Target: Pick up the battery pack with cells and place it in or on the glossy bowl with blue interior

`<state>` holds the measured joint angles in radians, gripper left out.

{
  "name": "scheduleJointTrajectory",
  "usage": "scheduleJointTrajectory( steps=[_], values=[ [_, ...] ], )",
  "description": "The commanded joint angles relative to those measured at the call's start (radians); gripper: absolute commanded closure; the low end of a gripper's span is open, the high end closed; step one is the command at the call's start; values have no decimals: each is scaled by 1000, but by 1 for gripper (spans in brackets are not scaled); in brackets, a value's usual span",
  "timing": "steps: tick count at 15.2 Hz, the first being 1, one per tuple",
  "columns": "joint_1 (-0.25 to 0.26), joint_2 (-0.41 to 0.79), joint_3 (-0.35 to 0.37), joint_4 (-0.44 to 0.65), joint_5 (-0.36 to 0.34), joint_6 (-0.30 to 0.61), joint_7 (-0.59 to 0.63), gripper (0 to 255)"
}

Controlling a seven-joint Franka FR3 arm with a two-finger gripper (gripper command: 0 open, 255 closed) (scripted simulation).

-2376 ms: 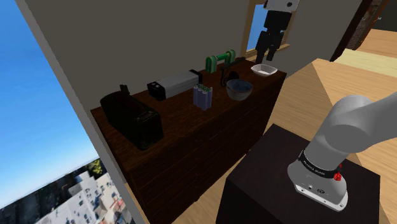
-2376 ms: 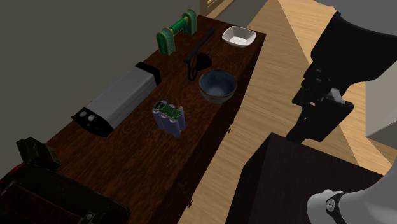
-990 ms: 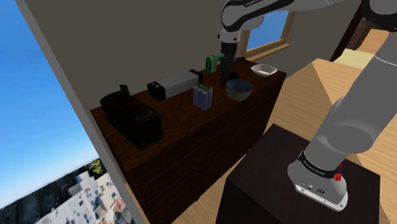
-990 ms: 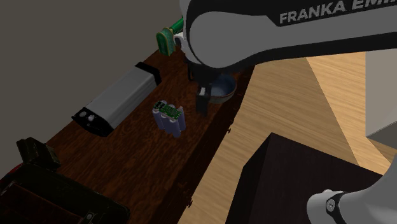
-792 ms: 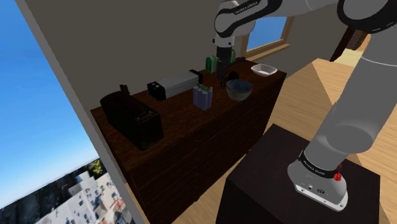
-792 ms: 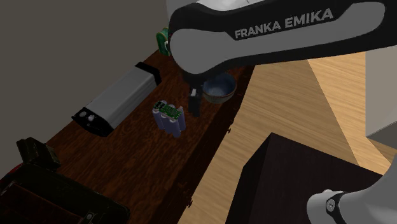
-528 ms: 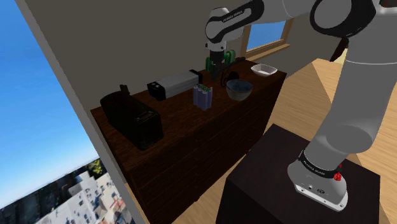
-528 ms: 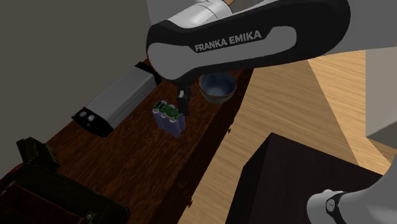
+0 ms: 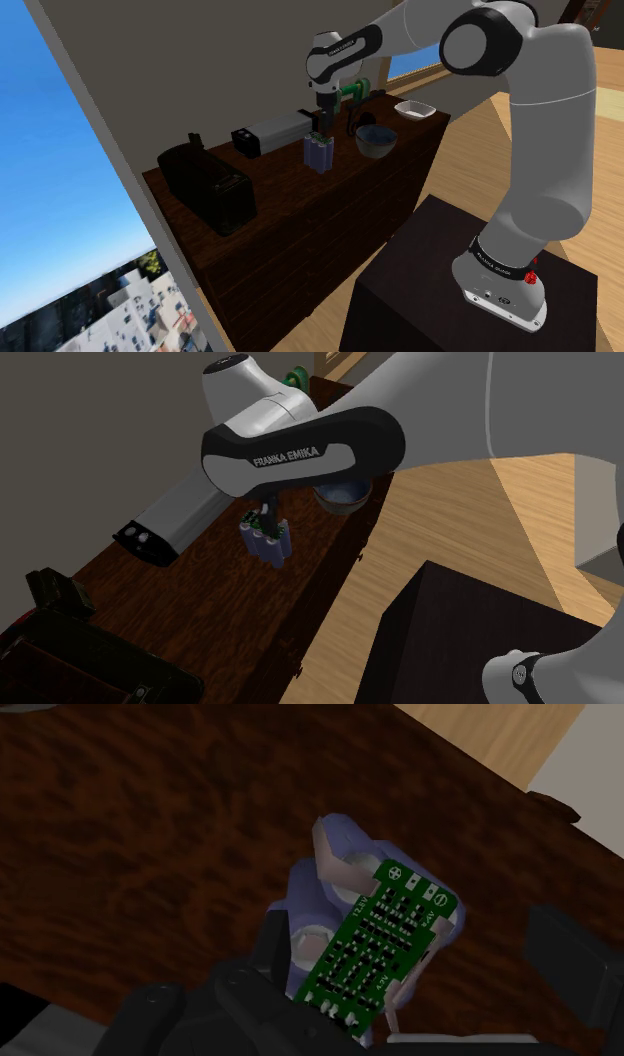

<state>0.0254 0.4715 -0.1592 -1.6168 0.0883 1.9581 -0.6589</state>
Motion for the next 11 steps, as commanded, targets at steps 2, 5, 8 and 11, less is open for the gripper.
scheduleJointTrajectory(
  steps=[2,5,8,11],
  values=[
    [1,16,2,-19,3,35,-2,0],
    [1,26,4,-39,5,66,-4,0],
    [1,26,4,-39,5,66,-4,0],
    [1,26,4,-39,5,66,-4,0]
  ],
)
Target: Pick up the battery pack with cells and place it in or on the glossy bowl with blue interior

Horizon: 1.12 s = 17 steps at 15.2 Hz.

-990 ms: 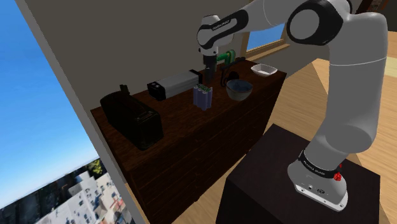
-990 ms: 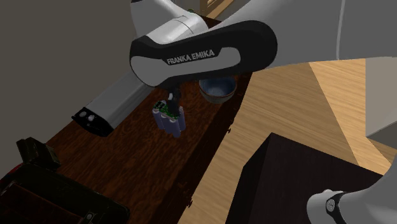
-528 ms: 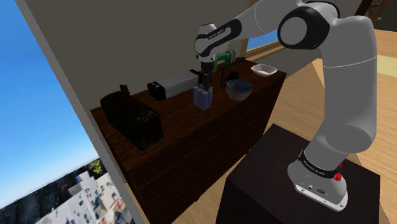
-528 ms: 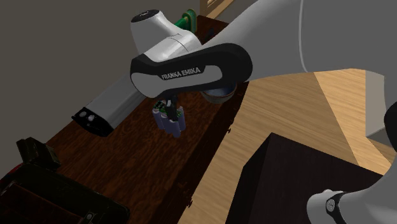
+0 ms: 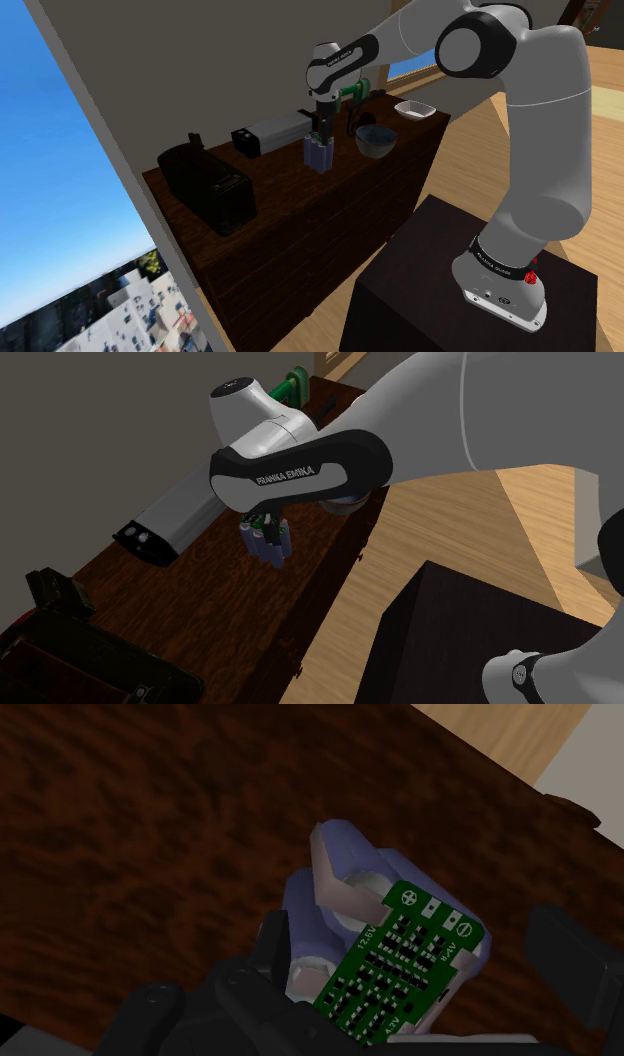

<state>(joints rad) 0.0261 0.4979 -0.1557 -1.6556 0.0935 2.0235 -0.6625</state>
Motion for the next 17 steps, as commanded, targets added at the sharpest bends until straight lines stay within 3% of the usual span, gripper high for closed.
scheduleJointTrajectory(
  steps=[1,2,11,17],
  values=[
    [0,0,0,0,0,0,0,0],
    [0,0,0,0,0,0,0,255],
    [0,0,0,0,0,0,0,255],
    [2,-35,-3,30,-7,-65,5,255]
  ],
)
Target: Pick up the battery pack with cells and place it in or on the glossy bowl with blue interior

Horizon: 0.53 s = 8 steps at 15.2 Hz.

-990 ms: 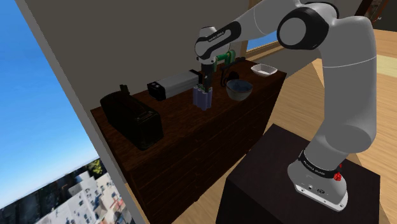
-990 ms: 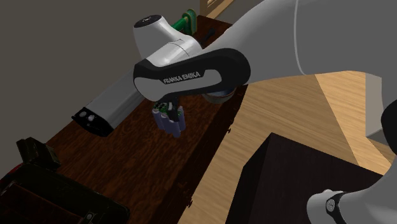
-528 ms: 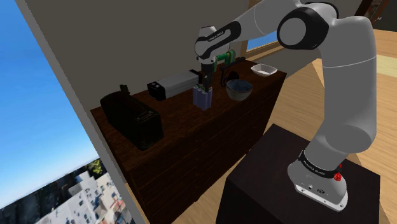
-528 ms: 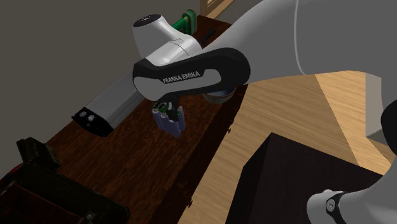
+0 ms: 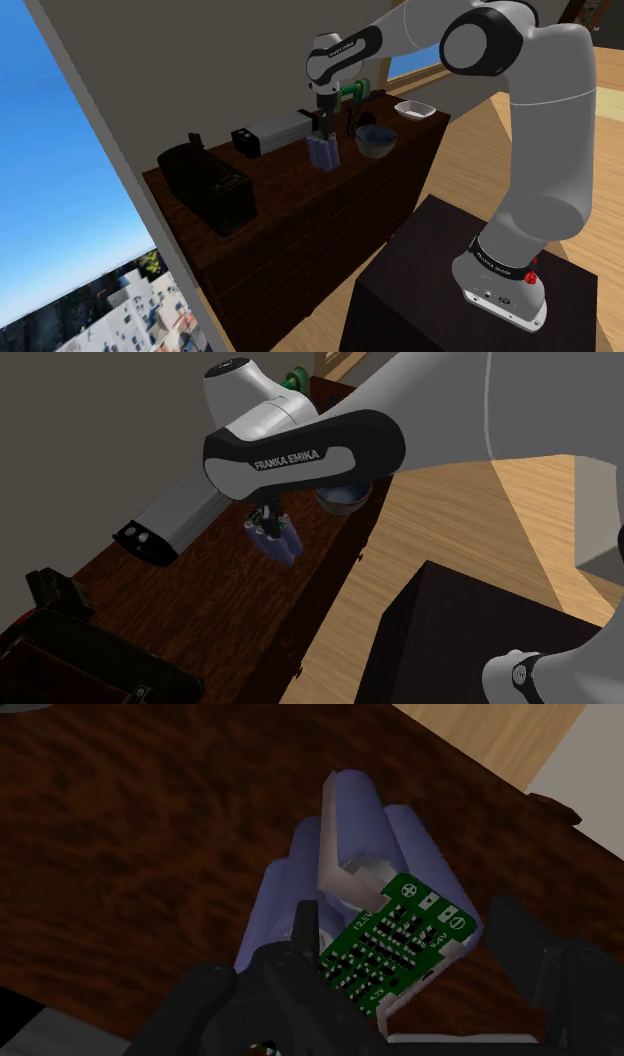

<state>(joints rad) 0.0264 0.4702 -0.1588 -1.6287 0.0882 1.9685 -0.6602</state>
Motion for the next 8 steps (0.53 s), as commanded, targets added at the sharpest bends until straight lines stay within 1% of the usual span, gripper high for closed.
scheduleJointTrajectory(
  steps=[1,8],
  values=[
    [2,-12,-1,10,-2,-21,3,255],
    [2,-43,-4,59,-9,-101,8,255]
  ],
)
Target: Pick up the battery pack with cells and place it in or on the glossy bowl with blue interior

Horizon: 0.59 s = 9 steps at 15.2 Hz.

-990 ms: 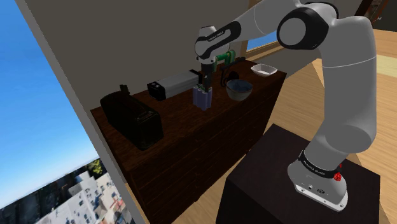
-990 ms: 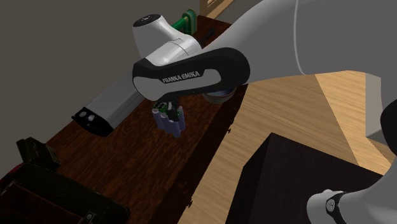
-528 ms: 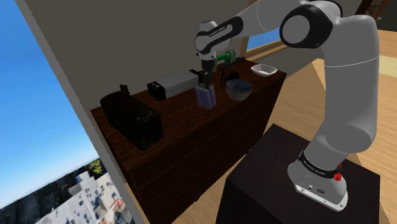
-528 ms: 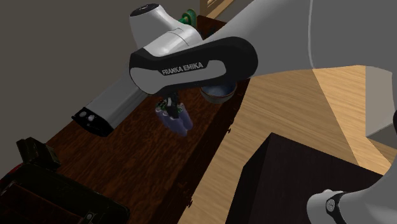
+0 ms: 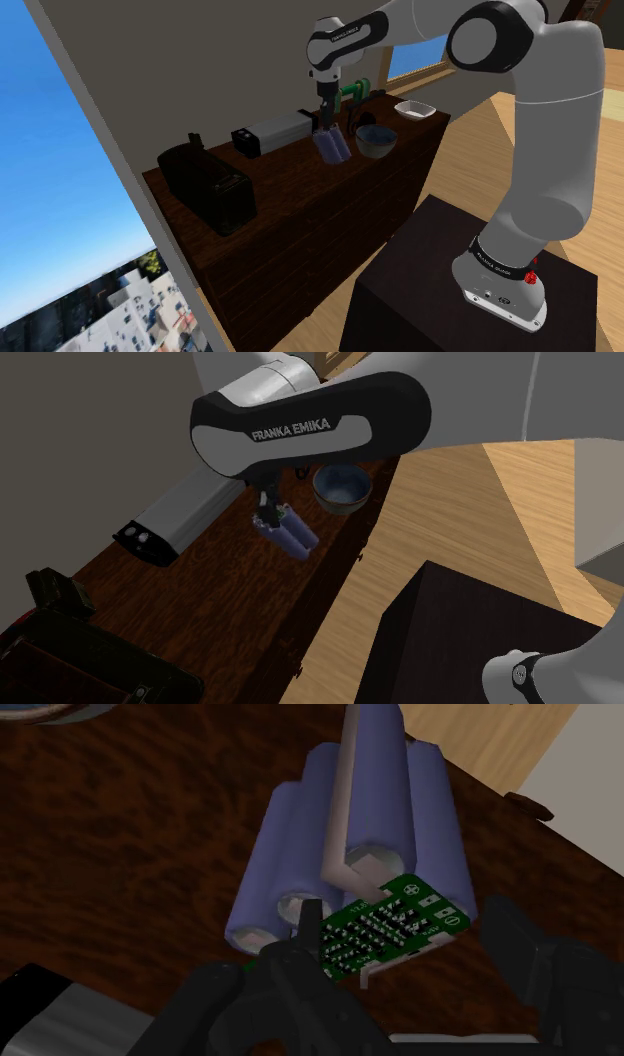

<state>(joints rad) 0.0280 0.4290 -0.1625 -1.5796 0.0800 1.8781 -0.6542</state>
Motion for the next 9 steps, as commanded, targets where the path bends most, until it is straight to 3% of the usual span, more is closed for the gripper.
scheduleJointTrajectory(
  steps=[1,8,9],
  values=[
    [1,-6,0,18,-1,-22,2,255],
    [0,-26,-2,82,-6,-107,6,255],
    [2,-26,-2,62,-5,-86,7,255]
  ],
)
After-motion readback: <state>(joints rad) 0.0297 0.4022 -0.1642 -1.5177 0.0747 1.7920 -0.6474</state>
